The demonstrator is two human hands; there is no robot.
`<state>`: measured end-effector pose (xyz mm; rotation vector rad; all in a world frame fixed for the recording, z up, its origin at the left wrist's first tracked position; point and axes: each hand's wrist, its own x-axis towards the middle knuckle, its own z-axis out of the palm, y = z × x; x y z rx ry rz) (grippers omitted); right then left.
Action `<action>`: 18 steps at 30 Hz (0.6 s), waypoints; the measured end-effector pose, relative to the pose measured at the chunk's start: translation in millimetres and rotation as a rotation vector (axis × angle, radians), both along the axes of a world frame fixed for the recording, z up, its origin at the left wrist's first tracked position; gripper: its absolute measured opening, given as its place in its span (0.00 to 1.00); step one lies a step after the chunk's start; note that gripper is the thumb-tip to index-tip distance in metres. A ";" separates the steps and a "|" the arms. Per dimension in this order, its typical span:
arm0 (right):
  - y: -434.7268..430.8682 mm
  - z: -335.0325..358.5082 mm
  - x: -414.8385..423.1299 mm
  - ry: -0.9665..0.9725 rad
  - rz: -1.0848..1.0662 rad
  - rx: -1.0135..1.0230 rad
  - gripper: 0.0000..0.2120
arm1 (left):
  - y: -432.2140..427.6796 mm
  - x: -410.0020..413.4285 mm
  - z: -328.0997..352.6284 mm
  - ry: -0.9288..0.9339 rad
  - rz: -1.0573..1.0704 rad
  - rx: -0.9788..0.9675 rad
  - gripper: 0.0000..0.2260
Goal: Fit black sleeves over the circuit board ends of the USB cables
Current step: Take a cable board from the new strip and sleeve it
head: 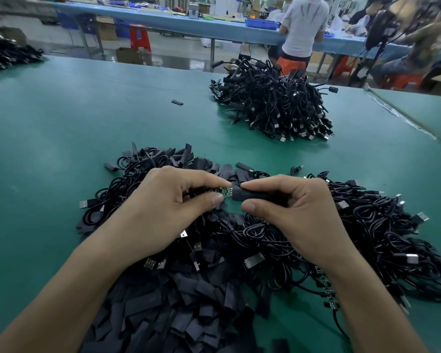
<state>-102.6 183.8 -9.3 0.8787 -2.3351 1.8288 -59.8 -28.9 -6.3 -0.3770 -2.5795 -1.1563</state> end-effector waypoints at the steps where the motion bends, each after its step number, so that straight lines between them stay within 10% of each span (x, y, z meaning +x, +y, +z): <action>1: -0.8 -0.6 0.0 0.009 -0.018 0.004 0.12 | 0.0 0.3 0.4 -0.010 -0.001 0.003 0.09; 18: -1.3 -1.2 1.4 0.026 0.015 0.095 0.12 | 0.0 1.7 2.0 -0.078 -0.101 0.070 0.12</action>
